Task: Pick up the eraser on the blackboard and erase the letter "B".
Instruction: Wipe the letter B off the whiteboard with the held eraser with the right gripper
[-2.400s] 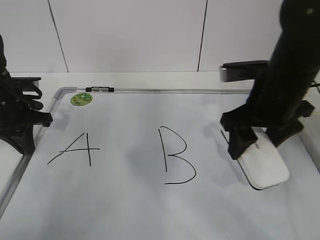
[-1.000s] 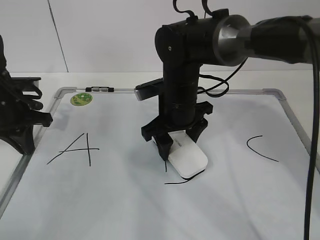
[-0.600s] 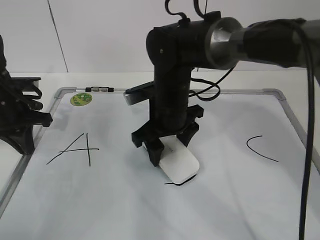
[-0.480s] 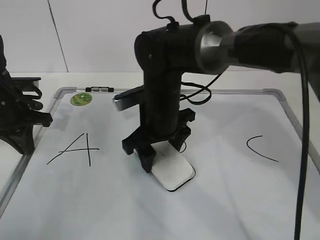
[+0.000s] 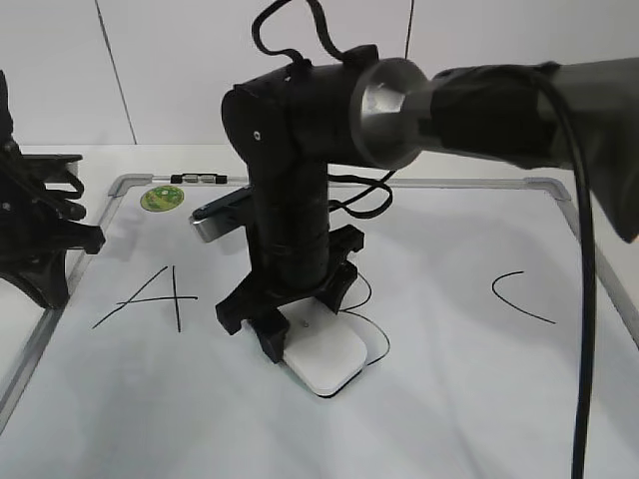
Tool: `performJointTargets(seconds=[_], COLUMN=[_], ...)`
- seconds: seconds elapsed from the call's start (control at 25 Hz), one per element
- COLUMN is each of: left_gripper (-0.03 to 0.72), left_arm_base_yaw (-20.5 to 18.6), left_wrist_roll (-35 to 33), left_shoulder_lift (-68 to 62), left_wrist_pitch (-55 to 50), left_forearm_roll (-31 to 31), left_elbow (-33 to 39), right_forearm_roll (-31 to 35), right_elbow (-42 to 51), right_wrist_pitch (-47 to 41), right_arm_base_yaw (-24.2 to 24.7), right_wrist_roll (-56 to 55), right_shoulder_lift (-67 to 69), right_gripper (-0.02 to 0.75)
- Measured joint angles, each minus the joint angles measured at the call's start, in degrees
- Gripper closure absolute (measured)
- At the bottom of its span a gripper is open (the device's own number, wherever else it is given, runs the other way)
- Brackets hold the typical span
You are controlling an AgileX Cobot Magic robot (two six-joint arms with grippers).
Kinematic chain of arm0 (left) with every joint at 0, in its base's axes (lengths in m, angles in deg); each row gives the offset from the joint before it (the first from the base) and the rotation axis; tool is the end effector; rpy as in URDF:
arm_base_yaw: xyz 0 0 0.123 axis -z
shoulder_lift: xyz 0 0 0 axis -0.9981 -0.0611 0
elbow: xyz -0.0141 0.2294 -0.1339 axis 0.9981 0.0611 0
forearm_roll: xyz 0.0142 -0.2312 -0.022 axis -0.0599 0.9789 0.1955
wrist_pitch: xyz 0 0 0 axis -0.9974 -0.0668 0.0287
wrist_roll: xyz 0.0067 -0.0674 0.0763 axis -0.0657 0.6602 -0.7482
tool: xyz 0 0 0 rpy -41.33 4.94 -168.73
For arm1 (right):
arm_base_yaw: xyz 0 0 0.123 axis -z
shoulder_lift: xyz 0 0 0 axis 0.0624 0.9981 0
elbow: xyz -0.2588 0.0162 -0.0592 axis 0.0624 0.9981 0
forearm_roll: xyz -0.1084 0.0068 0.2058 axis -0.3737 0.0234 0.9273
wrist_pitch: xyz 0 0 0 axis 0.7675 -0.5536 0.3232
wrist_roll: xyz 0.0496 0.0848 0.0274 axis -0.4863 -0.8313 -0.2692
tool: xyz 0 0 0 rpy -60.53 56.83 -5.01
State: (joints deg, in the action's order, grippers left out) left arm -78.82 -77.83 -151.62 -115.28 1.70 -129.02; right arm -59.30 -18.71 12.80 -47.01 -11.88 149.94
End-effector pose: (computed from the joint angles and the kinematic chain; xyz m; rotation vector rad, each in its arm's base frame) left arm 0.3413 -0.0510 0.1388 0.0968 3.1332 -0.0774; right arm 0.3034 0.2883 0.1482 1.1030 -2.9143 0.0056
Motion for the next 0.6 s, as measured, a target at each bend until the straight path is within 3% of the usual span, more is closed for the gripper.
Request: performJointTargets(seconds=[0.28, 0.6], left_gripper=[0.663, 0.662], left_arm_base_yaw=[0.0, 0.0], left_wrist_roll=[0.0, 0.0], left_shoulder_lift=[0.0, 0.0], left_wrist_pitch=[0.2, 0.9], left_forearm_roll=[-0.1, -0.2], left_elbow=[0.0, 0.0], right_forearm_roll=[-0.4, 1.9], right_elbow=[-0.1, -0.3], right_wrist_pitch=[-0.2, 0.0], right_arm_base_yaw=[1.0, 8.1], right_wrist_roll=[-1.9, -2.8], right_shoulder_lift=[0.1, 0.4], right_gripper=[0.190, 0.191])
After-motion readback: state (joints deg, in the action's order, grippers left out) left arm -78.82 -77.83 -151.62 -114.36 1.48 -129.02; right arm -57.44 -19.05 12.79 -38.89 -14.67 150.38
